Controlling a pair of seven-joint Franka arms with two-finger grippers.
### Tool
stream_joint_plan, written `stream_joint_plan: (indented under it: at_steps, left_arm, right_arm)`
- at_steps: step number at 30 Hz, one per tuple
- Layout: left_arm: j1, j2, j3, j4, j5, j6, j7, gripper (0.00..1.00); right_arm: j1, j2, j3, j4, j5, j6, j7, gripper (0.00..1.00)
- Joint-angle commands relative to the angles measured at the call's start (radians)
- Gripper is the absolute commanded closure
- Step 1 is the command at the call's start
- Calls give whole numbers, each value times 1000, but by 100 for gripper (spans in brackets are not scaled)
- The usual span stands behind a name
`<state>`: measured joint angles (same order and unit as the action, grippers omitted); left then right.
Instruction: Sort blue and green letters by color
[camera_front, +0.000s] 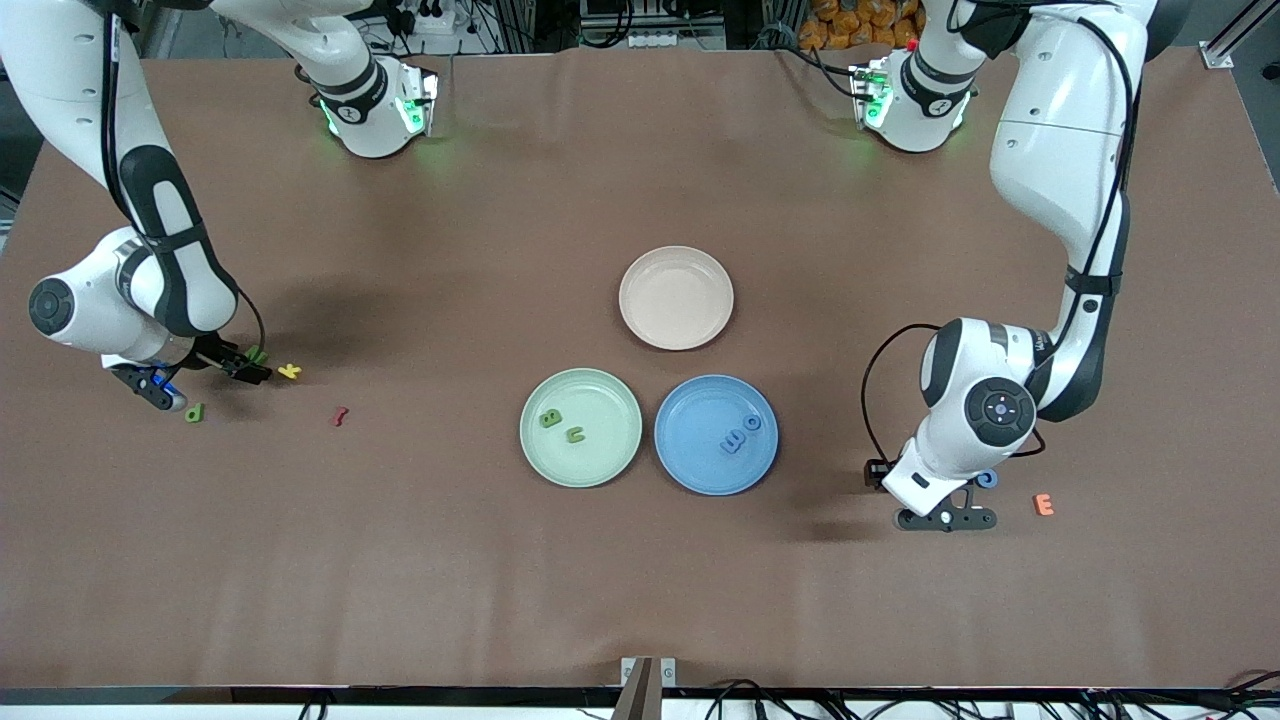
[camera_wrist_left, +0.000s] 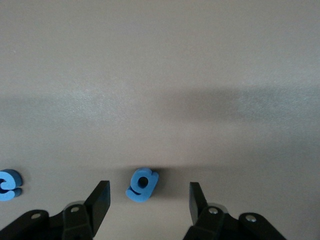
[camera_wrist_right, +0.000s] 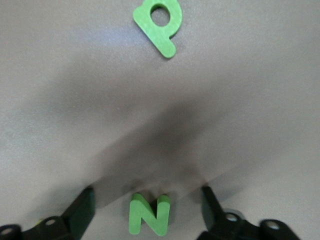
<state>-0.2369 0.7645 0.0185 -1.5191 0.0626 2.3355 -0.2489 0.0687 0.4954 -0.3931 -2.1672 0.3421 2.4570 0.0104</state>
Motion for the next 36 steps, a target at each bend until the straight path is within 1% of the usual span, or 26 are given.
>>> stream_joint_plan:
  at_steps: [1,4,10,14,23,27,36]
  left_arm:
    - [19,27,-19,30,23,-2,19,28]
    - [24,33,-20,30,23,-1,19,28]
    - [34,39,-31,30,23,-1,20,28]
    - [39,42,-34,30,22,7,33,28]
    - [47,56,-34,30,22,27,34,28]
    - [48,56,-34,30,23,28,34,28]
    - [53,62,-37,28,22,45,34,31]
  right_arm:
    - [5,0,-7,-13,1,8,-32,60]
    - [-1,0,-9,-13,1,8,-56,72]
    - [-3,0,-9,-13,1,7,-76,87]
    - [-1,-3,-9,-13,1,3,-76,90]
    - [11,-34,-10,3,1,-53,-75,91]
    - [22,-54,-12,39,1,-121,-67,92]
    - [54,-54,-13,168,0,-285,-12,93]
